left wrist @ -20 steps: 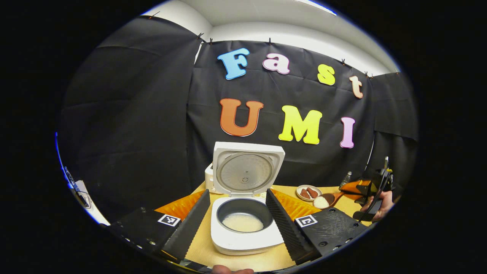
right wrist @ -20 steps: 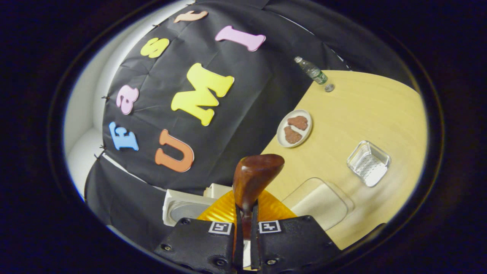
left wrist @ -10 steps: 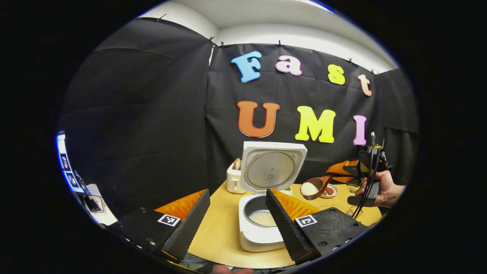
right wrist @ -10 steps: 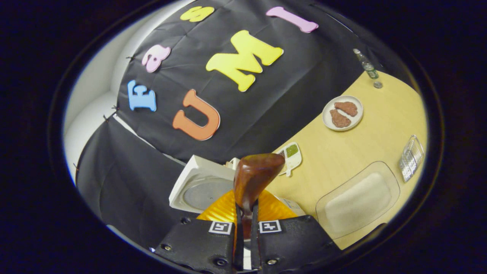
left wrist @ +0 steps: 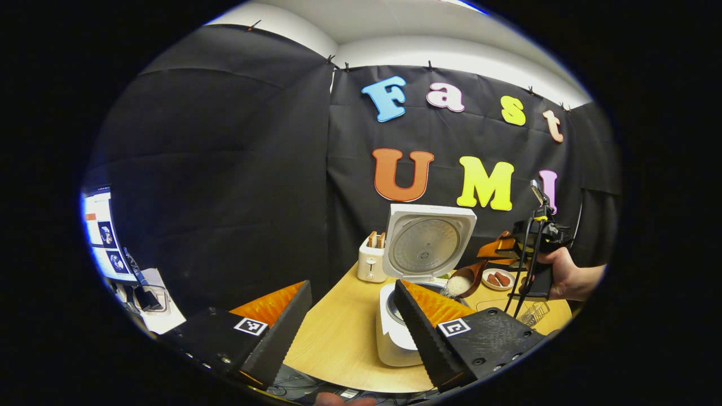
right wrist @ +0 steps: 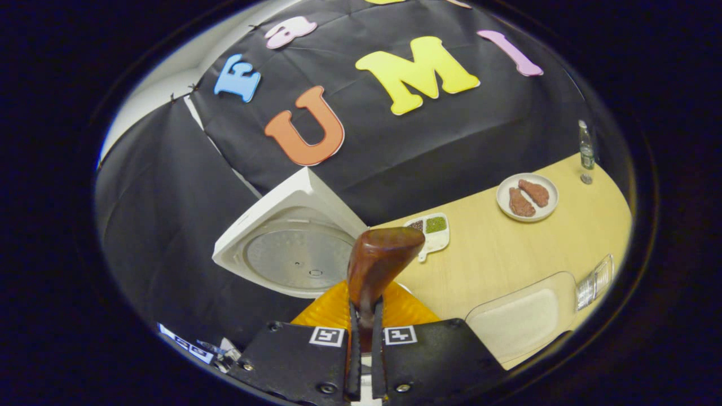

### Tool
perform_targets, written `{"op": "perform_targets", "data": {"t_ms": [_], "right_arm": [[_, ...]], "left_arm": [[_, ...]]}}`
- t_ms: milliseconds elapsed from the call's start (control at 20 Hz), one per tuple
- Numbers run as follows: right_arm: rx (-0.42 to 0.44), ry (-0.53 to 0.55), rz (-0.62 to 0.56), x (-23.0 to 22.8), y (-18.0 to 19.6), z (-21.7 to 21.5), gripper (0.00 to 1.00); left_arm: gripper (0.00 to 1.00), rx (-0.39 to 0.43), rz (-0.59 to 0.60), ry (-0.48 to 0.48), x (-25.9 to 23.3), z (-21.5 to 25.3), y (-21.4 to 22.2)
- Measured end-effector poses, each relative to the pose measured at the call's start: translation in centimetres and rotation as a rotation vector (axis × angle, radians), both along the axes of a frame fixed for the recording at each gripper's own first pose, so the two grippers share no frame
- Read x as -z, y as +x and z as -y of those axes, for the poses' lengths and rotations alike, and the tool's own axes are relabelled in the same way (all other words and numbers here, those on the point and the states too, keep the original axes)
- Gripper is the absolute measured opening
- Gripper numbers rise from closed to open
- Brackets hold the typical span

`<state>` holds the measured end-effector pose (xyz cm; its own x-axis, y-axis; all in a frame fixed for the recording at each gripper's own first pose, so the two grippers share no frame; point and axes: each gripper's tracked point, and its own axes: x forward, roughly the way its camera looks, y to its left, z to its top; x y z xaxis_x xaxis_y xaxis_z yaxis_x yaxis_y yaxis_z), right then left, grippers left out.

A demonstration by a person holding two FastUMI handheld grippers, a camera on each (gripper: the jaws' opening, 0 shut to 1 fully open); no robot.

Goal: Close the left gripper, press the button to open the rice cooker; take a wooden spoon from the chopstick holder with the right hand, scoop a spoonful of rice and pour it into the rice cooker, then put the wooden spoon back into the chopstick holder.

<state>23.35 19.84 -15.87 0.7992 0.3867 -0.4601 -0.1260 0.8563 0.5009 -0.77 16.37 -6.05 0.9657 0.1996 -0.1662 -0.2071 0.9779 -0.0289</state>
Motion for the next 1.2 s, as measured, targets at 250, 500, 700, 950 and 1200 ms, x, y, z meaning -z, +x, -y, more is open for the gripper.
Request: {"op": "perform_targets", "data": {"t_ms": [250, 500, 700, 950, 1200], "right_arm": [[-0.071, -0.188, 0.106, -1.3, 0.2, -1.4, 0.12], [-0.164, -0.368, 0.222, -2.4, -0.1, -3.2, 0.12], [-0.236, -0.519, 0.344, -3.6, -0.7, -5.0, 0.12], [-0.299, -0.675, 0.484, -4.4, -1.7, -6.6, 0.12], [-0.333, -0.735, 0.556, -4.6, -3.4, -8.0, 0.12]], "left_arm": [[0.94, -0.011, -0.005, -0.005, 0.6, -0.1, -0.1], [0.94, 0.002, -0.001, -0.013, 0.8, 0.2, -0.1], [0.94, 0.015, 0.007, -0.013, 0.6, 0.1, 0.0], [0.94, 0.018, 0.015, -0.023, 0.6, 0.1, 0.1], [0.94, 0.031, 0.030, -0.033, 0.5, 0.2, 0.0]]}}
